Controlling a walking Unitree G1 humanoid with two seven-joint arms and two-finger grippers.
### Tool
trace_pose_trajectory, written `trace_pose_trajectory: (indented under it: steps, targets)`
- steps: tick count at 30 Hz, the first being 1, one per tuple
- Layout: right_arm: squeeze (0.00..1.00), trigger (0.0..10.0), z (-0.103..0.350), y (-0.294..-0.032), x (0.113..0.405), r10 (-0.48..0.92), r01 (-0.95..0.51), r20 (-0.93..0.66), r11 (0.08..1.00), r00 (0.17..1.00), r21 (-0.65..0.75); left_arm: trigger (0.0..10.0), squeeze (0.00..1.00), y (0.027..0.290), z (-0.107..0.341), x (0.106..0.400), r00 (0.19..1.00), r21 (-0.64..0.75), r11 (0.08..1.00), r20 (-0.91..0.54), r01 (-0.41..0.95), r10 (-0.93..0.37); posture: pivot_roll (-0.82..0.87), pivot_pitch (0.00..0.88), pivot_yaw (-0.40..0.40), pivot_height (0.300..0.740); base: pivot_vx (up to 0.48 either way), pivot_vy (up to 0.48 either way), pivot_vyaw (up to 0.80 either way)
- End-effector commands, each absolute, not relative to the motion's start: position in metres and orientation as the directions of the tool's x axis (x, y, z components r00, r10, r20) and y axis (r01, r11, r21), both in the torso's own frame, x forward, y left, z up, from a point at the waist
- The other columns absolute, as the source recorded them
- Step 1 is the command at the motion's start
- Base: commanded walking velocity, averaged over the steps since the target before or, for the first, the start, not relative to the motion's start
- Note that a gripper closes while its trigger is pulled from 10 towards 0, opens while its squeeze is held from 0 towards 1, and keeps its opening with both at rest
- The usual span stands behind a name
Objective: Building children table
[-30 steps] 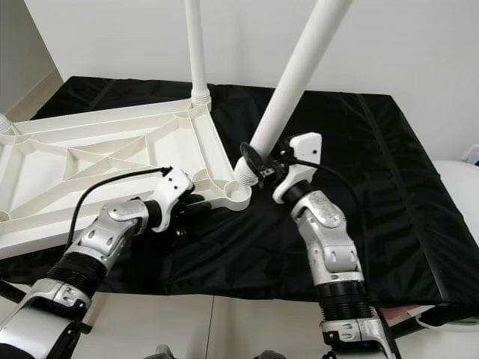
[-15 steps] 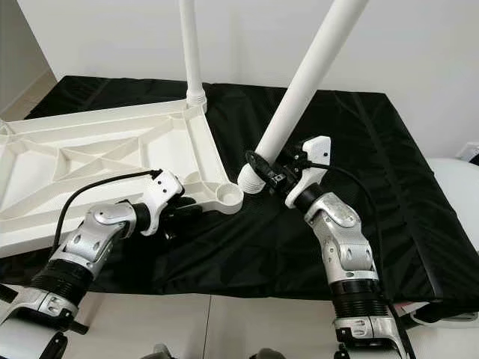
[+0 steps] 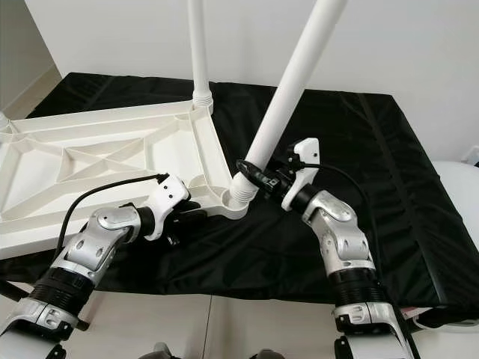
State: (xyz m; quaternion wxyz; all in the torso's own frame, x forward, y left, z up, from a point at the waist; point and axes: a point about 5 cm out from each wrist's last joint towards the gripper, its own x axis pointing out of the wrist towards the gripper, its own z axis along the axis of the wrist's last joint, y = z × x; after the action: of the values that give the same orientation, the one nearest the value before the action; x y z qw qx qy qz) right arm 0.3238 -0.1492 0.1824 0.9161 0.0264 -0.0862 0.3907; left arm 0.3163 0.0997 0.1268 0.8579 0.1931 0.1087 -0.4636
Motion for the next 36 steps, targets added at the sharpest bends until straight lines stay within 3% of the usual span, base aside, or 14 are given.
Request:
trace_pose_trajectory:
  steps: [1, 12, 36]
  targets:
    - [0.00, 10.0, 0.187, -0.145, 0.325, 0.734, -0.741, 0.191, 0.670, 0.652, -0.044, 10.0, 0.00, 0.095, 0.132, 0.314, 0.552, 0.266, 0.485, -0.353, 0.833, -0.755, -0.02, 0.000, -0.027, 0.740, 0.000, 0.000, 0.00]
    - [0.00, 10.0, 0.176, -0.137, 0.323, 0.806, -0.806, 0.121, 0.588, 0.579, -0.062, 10.0, 0.00, 0.094, 0.134, 0.313, 0.572, 0.267, 0.507, -0.349, 0.820, -0.742, -0.02, 0.000, -0.033, 0.740, 0.000, 0.000, 0.00]
    - [0.00, 10.0, 0.158, -0.146, 0.319, 0.788, -0.778, 0.044, 0.614, 0.614, -0.134, 10.0, 0.00, 0.094, 0.141, 0.314, 0.573, 0.273, 0.504, -0.338, 0.819, -0.747, -0.03, 0.012, -0.016, 0.740, 0.000, 0.000, 0.00]
